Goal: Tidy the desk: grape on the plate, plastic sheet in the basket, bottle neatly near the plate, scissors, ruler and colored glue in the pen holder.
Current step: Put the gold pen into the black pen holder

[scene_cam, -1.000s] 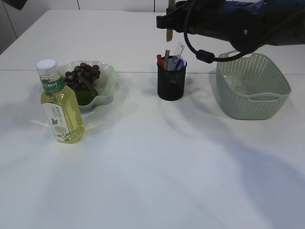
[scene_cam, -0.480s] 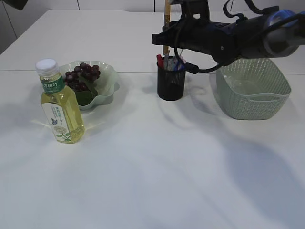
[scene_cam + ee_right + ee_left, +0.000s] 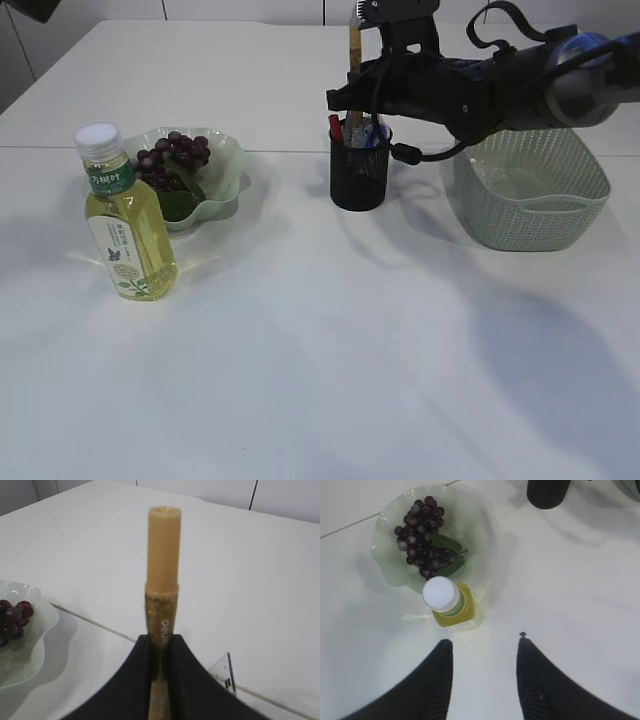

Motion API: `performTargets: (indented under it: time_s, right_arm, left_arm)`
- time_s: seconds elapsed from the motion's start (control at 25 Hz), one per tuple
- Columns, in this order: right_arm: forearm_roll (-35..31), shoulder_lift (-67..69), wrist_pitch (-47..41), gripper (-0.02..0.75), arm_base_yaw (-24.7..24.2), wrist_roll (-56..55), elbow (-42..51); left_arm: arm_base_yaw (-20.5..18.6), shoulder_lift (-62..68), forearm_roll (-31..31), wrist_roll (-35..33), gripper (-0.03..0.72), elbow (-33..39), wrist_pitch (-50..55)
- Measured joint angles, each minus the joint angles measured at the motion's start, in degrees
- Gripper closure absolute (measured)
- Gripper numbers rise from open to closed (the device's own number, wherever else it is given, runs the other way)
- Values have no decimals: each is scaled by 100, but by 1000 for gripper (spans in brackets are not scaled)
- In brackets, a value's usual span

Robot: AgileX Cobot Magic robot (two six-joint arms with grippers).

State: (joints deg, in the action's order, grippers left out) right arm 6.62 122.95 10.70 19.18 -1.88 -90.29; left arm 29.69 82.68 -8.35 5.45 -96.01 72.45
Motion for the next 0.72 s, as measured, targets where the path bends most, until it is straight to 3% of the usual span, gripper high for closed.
performTargets:
  time_s: [0.48,0.72]
  right_arm:
    - [0,50,-57,650,-13,33,0]
    - [0,87,-173,576,-13,31,-12]
  left_arm:
    - [0,0,-12,0,379,0,0]
    - [0,0,-12,0,379,0,0]
